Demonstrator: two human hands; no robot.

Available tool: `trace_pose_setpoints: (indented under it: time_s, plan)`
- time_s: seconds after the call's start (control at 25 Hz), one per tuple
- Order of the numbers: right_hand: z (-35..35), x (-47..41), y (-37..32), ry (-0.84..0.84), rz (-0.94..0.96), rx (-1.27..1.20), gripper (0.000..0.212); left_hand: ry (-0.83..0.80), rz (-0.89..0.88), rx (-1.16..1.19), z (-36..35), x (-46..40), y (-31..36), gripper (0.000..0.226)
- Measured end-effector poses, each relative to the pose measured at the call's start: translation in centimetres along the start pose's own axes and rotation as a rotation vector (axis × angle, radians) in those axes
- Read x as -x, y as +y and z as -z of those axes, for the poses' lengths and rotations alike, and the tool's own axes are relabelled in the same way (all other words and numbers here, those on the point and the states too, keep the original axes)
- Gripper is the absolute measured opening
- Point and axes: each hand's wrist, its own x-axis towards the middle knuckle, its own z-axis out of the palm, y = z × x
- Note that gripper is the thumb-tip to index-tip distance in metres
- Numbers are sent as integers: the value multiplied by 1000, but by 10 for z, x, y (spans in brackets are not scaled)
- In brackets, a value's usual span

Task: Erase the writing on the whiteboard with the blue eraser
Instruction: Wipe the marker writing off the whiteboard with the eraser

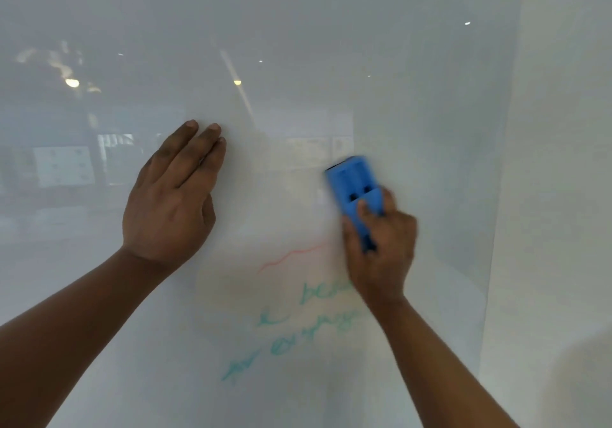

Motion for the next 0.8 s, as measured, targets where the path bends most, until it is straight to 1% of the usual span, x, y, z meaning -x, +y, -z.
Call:
trace_pose_setpoints:
  time_s: [0.08,0.12,0.16,0.24,0.32,0.36,0.4,0.44,0.52,0.56,0.6,0.64,0.72,0.8]
  plan:
    - [-3,-8,0,158,-287,-33,29,0,14,-19,0,-2,1,48]
    - [-9,-4,-11,193,-340,-36,30,3,18,-22,0,-3,2,48]
    - [-17,8,-26,176,-307,-27,30,2,18,-22,0,-3,3,48]
    - [-22,39,-53,39,-98,-48,30,8,6,-27,1,-1,2,48]
    - [-12,59,-51,-78,64,-38,28,13,-11,-35,1,0,0,47]
    - [-4,60,-40,-91,83,-10,29,18,-12,-35,0,0,0,47]
    - [2,58,-24,-63,50,27,31,30,-10,-37,-1,0,0,48]
    - [6,54,-9,-7,-45,54,35,41,-8,-41,-1,0,1,48]
    - [5,39,1,139,-329,37,37,45,-3,-55,-2,0,2,49]
    - [-2,35,-6,196,-411,30,35,38,1,-58,-1,0,3,50]
    - [-11,35,-22,214,-407,25,34,30,6,-54,-1,1,3,50]
    - [-21,39,-42,192,-344,-2,34,25,10,-49,-1,2,3,50]
    - [-34,61,-85,48,-146,-82,35,18,7,-31,-1,1,2,48]
    - [-27,86,-104,-109,39,-99,36,8,-27,-15,2,8,-2,45]
